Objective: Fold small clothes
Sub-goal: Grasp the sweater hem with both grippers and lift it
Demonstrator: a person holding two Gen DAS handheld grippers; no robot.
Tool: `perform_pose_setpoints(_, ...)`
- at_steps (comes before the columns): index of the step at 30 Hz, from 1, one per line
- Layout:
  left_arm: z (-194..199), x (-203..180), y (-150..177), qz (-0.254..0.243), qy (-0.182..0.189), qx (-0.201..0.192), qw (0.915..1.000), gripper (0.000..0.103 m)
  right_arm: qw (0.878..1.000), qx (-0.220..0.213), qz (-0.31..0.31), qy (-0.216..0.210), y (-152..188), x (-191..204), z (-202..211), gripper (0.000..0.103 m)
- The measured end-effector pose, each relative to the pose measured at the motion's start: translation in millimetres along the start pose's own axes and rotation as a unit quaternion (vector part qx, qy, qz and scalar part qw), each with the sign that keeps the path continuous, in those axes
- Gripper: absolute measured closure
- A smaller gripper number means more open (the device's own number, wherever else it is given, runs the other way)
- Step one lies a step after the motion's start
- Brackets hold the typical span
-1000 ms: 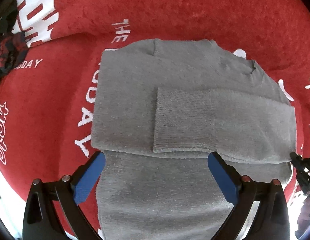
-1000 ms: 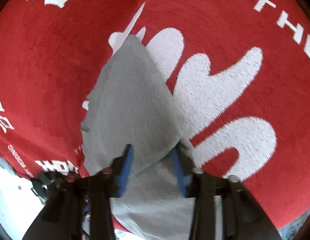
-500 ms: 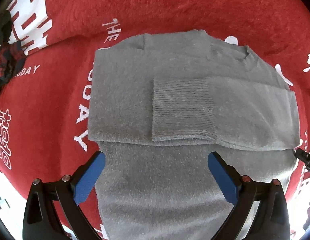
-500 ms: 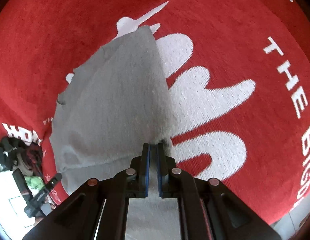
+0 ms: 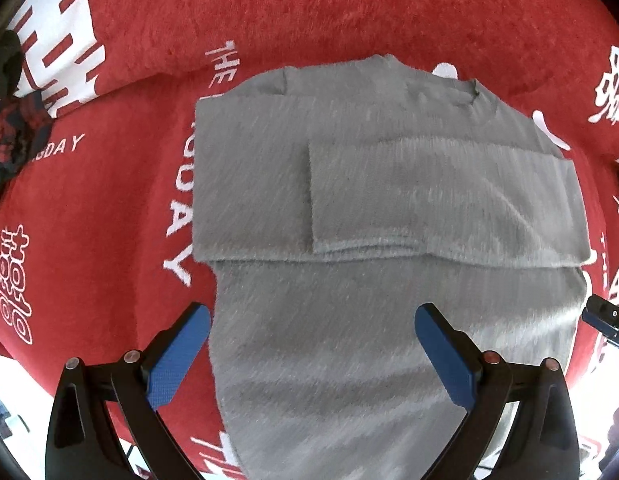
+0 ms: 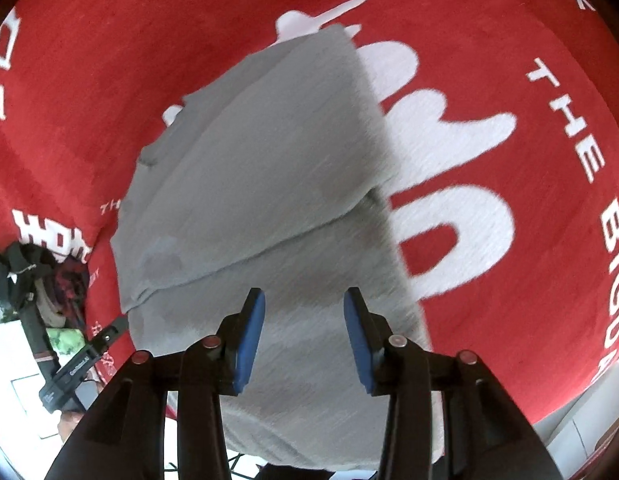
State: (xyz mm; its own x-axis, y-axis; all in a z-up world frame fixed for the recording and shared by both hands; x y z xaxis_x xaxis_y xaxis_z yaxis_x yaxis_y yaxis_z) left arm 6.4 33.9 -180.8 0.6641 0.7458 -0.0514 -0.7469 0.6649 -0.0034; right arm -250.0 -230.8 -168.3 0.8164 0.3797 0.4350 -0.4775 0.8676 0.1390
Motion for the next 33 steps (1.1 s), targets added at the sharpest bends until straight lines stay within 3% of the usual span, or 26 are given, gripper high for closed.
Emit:
perform_pose_setpoints(3,2.8,6.0,8.3,-0.009,0.008,0.005,0.9999,0.001,1.000,0.000,0.006,-0.005,14.7,12.3,-3.9,0.042)
perform_pose_setpoints(14,-19.5,36.7,65.5,-0.048,0.022,0.042,0.9977,0.001,0.999,0.017,0.030,-0.005,78.4,29.8,-25.7,0.042)
perform_pose_setpoints(23,-29.4,38.8,142.8,-0.004,0.052,0.057,0.9970,0.001,0.995,0.081,0.066,0.009,140.4,-26.9,-31.6,0.042)
perform_pose_setpoints(26,-43.6,37.2,182.1,0.031,0.073,0.074,0.9940,0.001,0.992,0.106,0.072,0.006,159.7,-51.9,-35.4,0.042)
perform_pose_setpoints(33,-81.8,33.3,243.5,0.077,0.086,0.105,0.9878,0.001,0.987,0.141,0.075,0.015,202.3,-110.6,-61.0,0.042)
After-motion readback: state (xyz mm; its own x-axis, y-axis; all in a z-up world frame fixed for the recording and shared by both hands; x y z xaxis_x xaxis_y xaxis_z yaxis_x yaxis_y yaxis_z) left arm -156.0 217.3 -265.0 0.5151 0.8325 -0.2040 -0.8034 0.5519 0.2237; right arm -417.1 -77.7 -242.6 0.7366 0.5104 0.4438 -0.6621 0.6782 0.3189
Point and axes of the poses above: each gripper's, at about its wrist camera, not at the fingertips, and z roughly against the way its jaws point, x to its left, y to its underside, the point moved 7 cm from there along -z, roughly the way its jaws point, and after that the axes turned 7 degrees about x, right-handed, at the moved point
